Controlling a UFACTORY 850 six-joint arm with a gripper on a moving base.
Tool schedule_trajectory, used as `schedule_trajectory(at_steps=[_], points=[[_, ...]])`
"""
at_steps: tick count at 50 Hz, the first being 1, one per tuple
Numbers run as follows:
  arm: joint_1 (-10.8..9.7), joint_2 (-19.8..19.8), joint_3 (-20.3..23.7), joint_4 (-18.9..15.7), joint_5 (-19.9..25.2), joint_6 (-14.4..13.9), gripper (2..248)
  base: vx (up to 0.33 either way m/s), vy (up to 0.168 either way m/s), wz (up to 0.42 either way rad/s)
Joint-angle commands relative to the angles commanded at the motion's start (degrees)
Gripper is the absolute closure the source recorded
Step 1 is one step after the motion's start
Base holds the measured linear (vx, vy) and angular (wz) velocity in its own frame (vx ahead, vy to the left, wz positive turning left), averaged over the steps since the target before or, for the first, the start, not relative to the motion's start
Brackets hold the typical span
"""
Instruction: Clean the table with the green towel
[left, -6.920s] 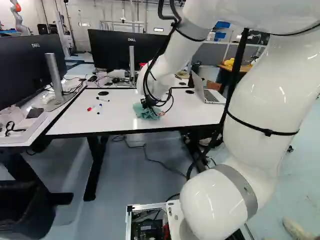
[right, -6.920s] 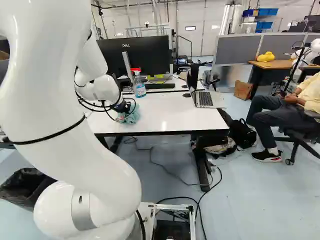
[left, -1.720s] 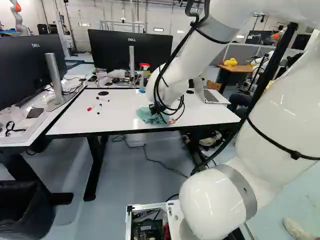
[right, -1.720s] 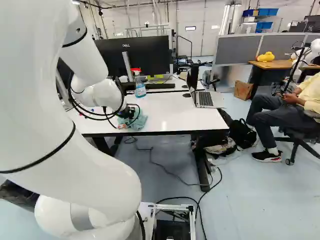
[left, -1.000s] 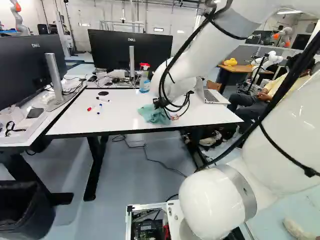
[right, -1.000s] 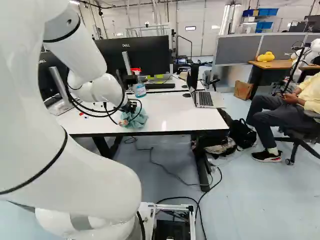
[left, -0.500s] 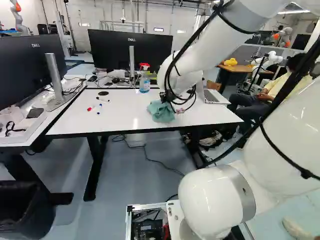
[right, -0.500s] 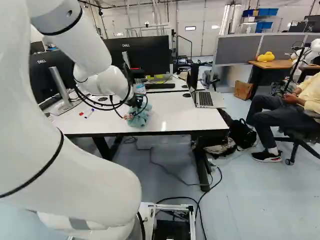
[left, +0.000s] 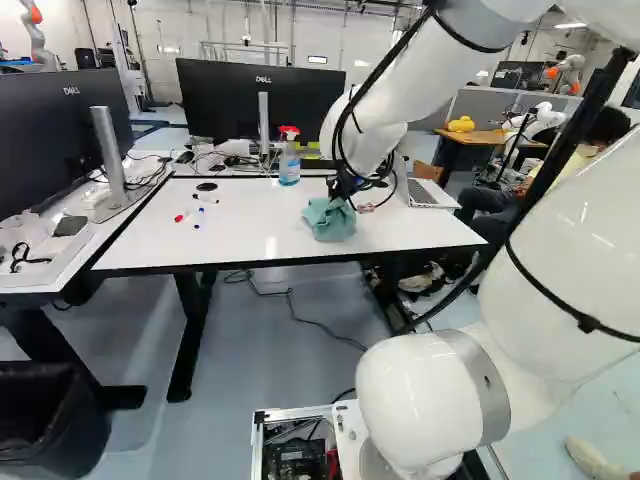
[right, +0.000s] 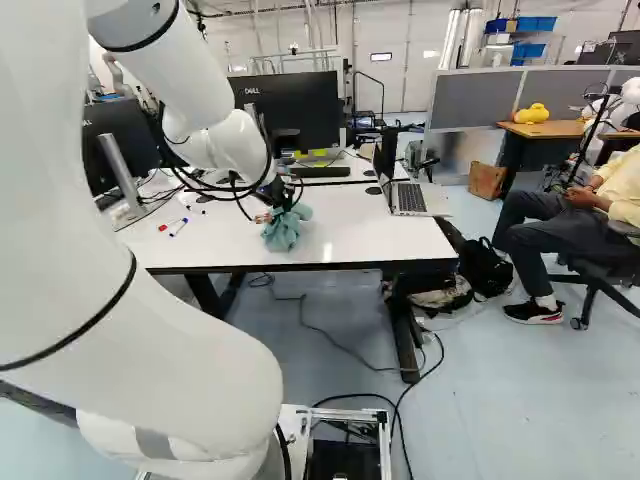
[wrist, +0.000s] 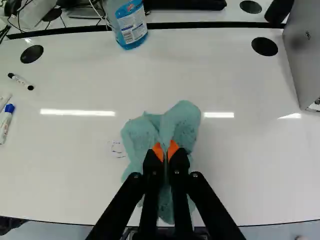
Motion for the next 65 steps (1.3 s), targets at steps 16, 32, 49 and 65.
schedule_trajectory(at_steps=[16,32,49,65], points=[[-1.2,-3.0,-4.7,0.0,-1.4,0.0,220,0.0,0.0,0.0],[-1.9,-5.5,-7.1,0.0,-1.4,0.0,220,0.0,0.0,0.0],[-1.9,-5.5,-7.1,0.0,-1.4,0.0,220,0.0,0.0,0.0],[-1.2,-5.5,-7.1,0.0,-1.4,0.0,220,0.0,0.0,0.0]])
